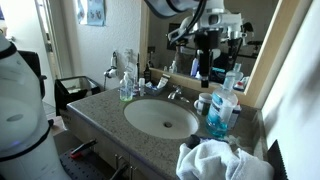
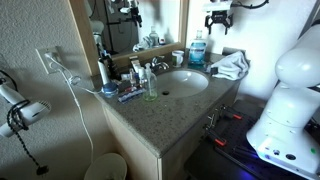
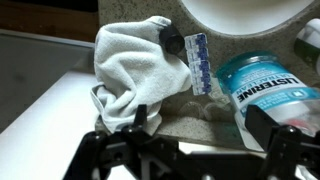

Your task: Take the cover off the bottle

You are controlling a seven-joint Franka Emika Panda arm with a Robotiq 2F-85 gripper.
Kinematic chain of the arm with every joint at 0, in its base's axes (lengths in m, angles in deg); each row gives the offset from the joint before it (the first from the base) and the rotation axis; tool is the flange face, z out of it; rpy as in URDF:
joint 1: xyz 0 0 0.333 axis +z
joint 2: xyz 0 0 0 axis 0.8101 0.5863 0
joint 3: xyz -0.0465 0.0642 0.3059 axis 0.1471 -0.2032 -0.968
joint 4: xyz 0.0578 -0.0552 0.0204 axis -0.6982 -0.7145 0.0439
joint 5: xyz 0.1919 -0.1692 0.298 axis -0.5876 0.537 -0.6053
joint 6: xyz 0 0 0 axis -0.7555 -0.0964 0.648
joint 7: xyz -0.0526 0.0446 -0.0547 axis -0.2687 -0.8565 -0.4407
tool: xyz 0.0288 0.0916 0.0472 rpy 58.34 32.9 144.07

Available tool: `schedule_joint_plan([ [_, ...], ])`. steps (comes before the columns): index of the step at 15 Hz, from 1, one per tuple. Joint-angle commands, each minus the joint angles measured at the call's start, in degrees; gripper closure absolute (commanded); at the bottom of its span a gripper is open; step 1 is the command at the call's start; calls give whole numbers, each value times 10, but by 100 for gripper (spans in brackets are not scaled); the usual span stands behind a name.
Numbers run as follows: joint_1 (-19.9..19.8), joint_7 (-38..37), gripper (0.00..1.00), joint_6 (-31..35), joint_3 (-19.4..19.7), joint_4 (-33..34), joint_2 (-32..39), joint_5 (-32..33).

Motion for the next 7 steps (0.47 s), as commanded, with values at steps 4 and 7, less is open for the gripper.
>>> schedule_joint_plan([
  [4, 3, 96, 0, -80, -27, 102, -19, -16],
  [7, 7, 124, 0, -82, -31, 125, -13, -18],
])
